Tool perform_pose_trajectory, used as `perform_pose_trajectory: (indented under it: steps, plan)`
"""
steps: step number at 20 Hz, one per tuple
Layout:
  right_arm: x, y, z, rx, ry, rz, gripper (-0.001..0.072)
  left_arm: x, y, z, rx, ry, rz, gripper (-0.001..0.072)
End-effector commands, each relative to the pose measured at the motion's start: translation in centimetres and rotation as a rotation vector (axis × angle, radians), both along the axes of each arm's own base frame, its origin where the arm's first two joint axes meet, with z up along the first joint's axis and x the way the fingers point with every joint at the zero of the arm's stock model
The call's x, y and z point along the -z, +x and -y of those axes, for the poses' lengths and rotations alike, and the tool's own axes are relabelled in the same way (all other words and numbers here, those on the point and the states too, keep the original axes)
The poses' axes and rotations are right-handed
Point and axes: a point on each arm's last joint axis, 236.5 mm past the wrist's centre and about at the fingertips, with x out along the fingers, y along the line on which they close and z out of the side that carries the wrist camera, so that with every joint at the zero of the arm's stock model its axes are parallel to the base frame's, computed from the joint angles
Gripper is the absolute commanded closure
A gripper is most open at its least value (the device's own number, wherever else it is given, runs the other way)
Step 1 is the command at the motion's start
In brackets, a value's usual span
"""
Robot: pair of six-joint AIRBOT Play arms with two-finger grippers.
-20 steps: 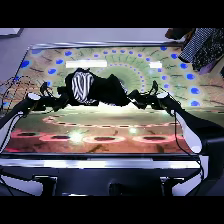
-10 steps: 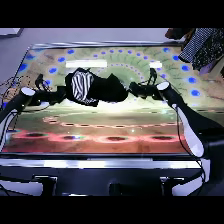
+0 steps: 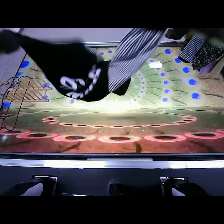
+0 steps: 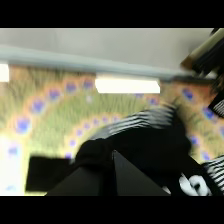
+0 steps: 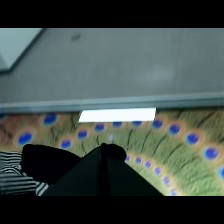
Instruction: Fold the clothes and pants, and hang the long-sleeved shirts on hangers.
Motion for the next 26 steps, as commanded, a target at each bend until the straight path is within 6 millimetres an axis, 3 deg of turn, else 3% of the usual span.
perform_pose_trajectory:
  steps: [1, 3, 6, 8, 10, 12, 13, 16, 19, 22, 24, 26]
  plan:
    - [-10.5, -12.9, 4.8, 0.124, -0.025, 0.256, 0.0688, -10.5, -10.7, 0.3, -0.035, -0.002, 0.243, 0.0683]
    - [-12.5, -19.3, 6.2, 0.149, -0.024, 0.324, 0.0688, -12.7, -15.9, -0.8, -0.113, -0.029, 0.288, 0.0684]
    - [-14.8, -26.9, 8.6, 0.207, 0.025, 0.432, 0.0688, -14.9, -21.8, -3.7, -0.264, -0.074, 0.360, 0.0683]
    - [-16.1, -29.3, 9.9, 0.247, 0.060, 0.497, 0.0688, -15.9, -24.0, -4.6, -0.309, -0.093, 0.402, 0.0684]
    - [-16.2, -28.2, 10.3, 0.268, 0.062, 0.496, 0.0688, -15.6, -23.5, -4.4, -0.302, -0.097, 0.391, 0.0684]
    - [-14.9, -24.0, 10.0, 0.277, 0.083, 0.415, 0.0688, -13.8, -20.6, -4.4, -0.296, -0.100, 0.322, 0.0683]
    - [-13.6, -20.9, 9.7, 0.278, 0.085, 0.353, 0.0688, -12.3, -18.3, -4.4, -0.288, -0.103, 0.266, 0.0683]
    - [-7.4, -10.1, 8.7, 0.305, 0.025, 0.130, 0.0688, -5.4, -9.1, -4.1, -0.250, -0.090, 0.051, 0.0683]
    - [2.7, 0.7, 9.1, 0.383, -0.091, -0.138, 0.0688, 4.2, 1.6, -2.8, -0.192, -0.061, -0.158, 0.0684]
    - [14.5, 8.5, 10.1, 0.456, -0.225, -0.400, 0.0686, 14.6, 10.1, -0.7, -0.165, -0.047, -0.305, 0.0683]
    - [22.4, 11.5, 9.8, 0.444, -0.314, -0.565, 0.0683, 23.0, 13.0, 0.9, -0.144, -0.030, -0.449, 0.0683]
    - [31.0, 12.8, 9.6, 0.435, -0.360, -0.761, 0.0661, 31.4, 13.1, 2.8, -0.105, -0.006, -0.638, 0.0681]
